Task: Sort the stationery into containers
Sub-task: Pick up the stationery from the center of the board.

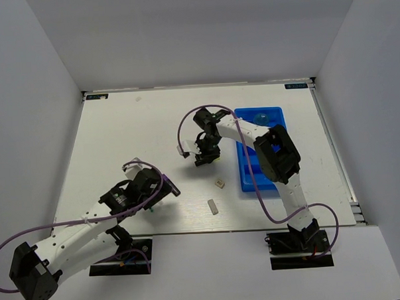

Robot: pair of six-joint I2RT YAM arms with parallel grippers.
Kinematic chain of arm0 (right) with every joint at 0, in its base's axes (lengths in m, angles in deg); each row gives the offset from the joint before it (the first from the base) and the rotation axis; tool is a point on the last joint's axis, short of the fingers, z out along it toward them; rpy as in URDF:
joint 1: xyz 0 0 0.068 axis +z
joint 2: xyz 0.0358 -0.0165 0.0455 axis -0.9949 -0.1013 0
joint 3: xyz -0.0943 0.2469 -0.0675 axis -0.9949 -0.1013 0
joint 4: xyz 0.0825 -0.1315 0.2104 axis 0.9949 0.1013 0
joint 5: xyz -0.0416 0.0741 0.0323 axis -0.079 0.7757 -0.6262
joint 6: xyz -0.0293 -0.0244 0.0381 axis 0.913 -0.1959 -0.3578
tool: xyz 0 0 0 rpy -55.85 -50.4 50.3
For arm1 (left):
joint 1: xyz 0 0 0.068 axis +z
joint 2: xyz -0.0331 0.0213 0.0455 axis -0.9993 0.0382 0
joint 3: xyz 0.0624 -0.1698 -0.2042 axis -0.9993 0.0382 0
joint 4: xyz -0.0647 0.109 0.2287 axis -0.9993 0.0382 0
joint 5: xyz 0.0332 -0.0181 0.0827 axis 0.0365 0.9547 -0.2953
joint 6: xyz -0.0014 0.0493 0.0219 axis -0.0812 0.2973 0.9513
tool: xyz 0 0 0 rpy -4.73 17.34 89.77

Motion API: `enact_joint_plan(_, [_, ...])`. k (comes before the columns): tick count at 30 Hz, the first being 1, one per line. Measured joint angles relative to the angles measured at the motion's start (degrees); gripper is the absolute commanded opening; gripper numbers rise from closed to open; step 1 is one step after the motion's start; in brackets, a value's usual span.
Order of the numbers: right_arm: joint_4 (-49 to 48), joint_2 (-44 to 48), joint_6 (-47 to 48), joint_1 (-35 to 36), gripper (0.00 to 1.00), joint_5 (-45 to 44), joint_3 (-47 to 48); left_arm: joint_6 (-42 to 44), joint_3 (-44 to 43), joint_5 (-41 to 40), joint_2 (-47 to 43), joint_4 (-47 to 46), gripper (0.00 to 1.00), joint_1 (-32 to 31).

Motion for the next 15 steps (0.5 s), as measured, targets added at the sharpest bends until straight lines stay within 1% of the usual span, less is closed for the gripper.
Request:
enact_joint_plan(6, [0.24, 0.11, -1.01, -0.02, 0.00, 0.02, 0.13, 0.02, 0.02, 0.00, 0.35, 0.07, 0.79, 0.00])
enact_joint_plan(15, [2.97, 2.36, -5.90, -0.02, 0.00, -0.37, 0.13, 0.04, 0.02, 0.04, 2.10, -0.22, 0.79, 0.00])
